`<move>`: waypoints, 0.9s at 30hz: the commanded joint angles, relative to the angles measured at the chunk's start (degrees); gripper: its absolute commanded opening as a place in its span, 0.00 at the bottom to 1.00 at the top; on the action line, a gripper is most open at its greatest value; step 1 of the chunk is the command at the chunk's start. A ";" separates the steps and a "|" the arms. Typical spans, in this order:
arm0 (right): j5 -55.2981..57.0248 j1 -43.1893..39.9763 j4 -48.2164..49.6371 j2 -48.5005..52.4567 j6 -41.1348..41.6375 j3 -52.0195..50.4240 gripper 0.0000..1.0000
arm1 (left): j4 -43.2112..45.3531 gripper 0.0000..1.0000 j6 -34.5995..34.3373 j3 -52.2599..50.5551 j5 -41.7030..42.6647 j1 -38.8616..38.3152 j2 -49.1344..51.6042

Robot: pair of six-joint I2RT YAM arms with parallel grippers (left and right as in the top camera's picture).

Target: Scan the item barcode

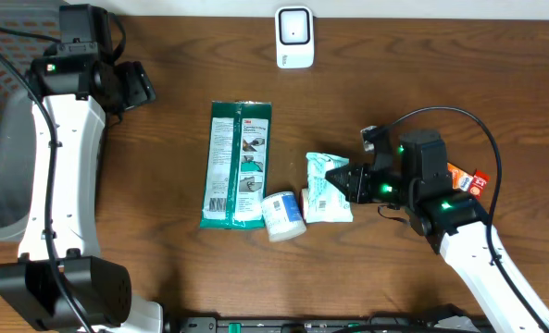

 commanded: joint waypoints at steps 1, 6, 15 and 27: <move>2.10 0.33 0.26 -0.90 0.61 0.17 0.01 | -0.11 0.82 0.33 0.24 -0.94 0.33 -0.90; 7.82 0.33 0.11 -0.90 -2.27 0.15 0.01 | -0.09 0.82 0.33 0.24 -0.94 0.33 -0.90; 14.03 0.33 0.22 0.11 -17.42 0.00 0.01 | -0.09 0.82 0.33 0.24 -0.94 0.33 -0.90; 13.75 0.31 2.91 0.39 -17.62 0.00 0.01 | -0.11 0.82 0.31 0.24 -0.94 0.33 -0.90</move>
